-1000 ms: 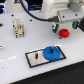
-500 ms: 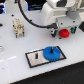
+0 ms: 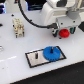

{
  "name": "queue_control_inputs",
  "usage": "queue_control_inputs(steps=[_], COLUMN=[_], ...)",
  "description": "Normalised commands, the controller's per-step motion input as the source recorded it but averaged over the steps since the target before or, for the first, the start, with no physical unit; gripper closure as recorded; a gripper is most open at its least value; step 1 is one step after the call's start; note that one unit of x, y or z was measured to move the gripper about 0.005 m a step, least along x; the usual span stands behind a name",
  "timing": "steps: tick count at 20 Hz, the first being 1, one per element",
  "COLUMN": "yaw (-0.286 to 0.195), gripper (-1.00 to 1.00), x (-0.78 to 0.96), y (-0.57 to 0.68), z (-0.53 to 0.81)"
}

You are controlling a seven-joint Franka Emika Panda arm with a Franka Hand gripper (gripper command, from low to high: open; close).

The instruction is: Insert the blue gear onto the right peg, followed by the red gear

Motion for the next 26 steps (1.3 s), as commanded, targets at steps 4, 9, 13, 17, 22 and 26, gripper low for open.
queue_control_inputs(steps=[4, 9, 13, 17, 22, 26], yaw=[0.0, 0.0, 0.0, 0.0, 0.0, 0.0], gripper=[1.0, 1.0, 1.0, 1.0, 1.0, 1.0], x=[-0.1, 0.08, 0.29, 0.39, 0.46, 0.51], y=[0.01, -0.04, -0.06, -0.19, -0.35, -0.46], z=[0.02, 0.44, 0.63, 0.56, 0.44, 0.42])
